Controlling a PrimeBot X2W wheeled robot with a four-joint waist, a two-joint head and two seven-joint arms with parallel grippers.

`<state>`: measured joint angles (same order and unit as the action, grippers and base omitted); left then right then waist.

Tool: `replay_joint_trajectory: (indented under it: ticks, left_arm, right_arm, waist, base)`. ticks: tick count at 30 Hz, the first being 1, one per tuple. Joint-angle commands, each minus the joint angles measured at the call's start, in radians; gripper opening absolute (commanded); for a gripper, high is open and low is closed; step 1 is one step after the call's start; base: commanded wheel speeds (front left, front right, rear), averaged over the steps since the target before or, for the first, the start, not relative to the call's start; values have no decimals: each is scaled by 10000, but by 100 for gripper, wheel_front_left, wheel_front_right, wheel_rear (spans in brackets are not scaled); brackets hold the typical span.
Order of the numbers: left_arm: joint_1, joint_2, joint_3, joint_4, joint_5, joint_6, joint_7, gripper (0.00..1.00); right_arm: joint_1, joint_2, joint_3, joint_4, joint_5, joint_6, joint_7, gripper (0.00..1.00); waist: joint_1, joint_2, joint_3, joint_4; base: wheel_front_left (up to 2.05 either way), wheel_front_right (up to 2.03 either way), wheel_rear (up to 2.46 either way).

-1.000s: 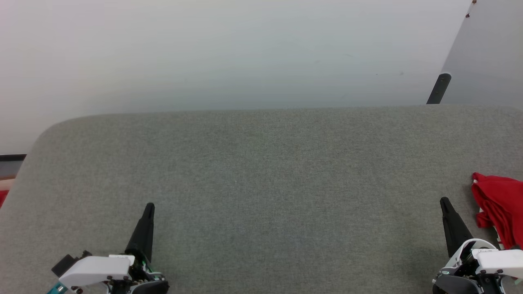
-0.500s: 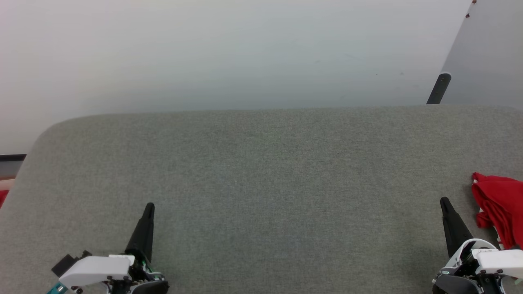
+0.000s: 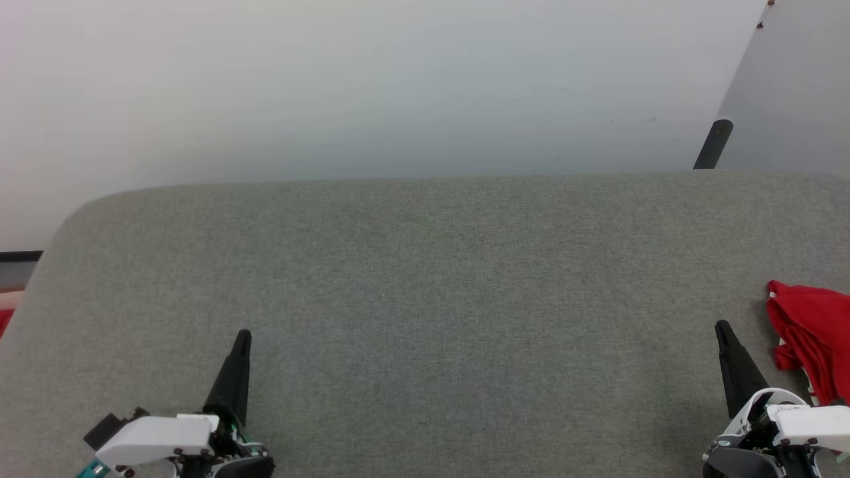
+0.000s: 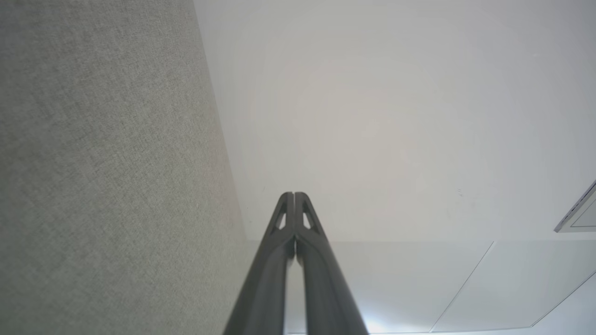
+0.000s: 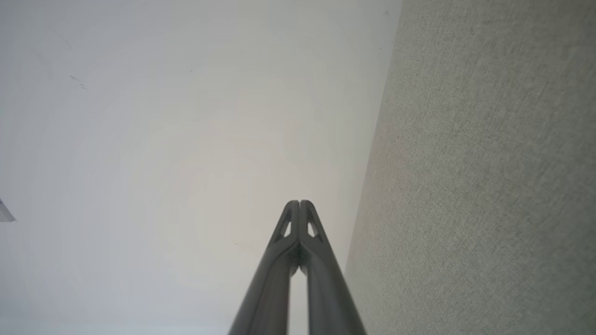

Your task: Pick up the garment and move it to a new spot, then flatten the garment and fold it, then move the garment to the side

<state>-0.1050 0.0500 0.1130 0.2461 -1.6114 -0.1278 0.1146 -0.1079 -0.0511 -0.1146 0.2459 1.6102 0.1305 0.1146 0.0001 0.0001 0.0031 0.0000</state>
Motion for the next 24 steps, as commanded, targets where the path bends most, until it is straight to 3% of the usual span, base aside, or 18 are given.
replay_joint_trajectory:
  ticks: [1,24]
  left_arm:
    - [-104,-8,25,7,-30,-57,24,0]
    - [-104,-8,24,6,-30,-57,23,0]
  right_arm:
    - [-33,28,1,1,50,4,4,0]
    - [-33,28,2,1,51,4,3,0]
  waist:
    - [-1,-1,0,0]
    - [-1,-1,0,0]
  base:
    - [0,0,0]
    - [0,0,0]
